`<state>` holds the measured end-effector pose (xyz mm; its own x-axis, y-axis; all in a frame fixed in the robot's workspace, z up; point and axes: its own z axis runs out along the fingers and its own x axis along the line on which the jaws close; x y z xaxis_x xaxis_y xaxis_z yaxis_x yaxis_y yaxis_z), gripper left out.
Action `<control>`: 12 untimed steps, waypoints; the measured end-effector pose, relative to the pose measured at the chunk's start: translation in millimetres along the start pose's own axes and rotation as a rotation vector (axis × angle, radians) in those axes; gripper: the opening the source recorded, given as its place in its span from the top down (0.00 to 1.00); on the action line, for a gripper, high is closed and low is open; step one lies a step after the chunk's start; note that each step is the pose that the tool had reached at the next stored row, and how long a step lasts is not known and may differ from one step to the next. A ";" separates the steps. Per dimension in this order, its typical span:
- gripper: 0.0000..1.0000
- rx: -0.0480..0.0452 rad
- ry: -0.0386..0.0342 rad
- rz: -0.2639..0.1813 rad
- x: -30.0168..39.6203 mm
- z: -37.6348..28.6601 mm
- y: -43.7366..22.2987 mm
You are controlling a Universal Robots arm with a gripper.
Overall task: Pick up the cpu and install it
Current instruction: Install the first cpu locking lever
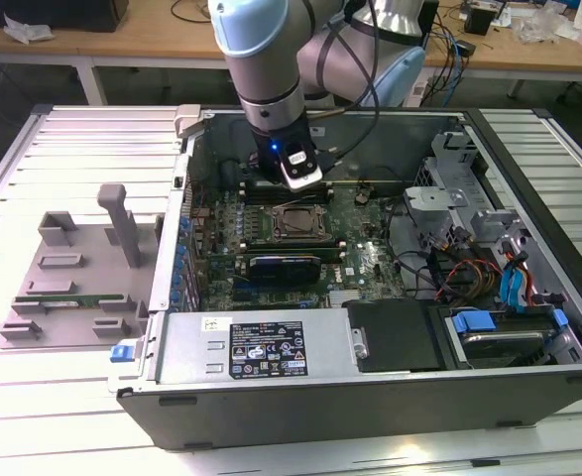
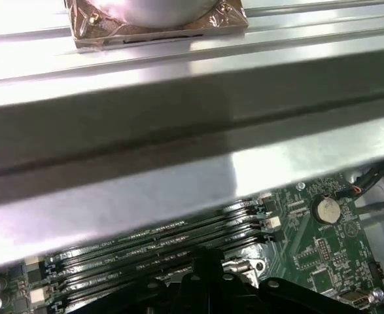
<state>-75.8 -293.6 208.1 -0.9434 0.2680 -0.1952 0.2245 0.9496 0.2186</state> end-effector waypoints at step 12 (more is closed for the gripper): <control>0.89 0.0018 -0.0036 0.000 -1.3 -11.3 4.4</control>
<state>-76.3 -291.6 220.1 -0.9425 0.2687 -0.1986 0.2251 0.9499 0.2169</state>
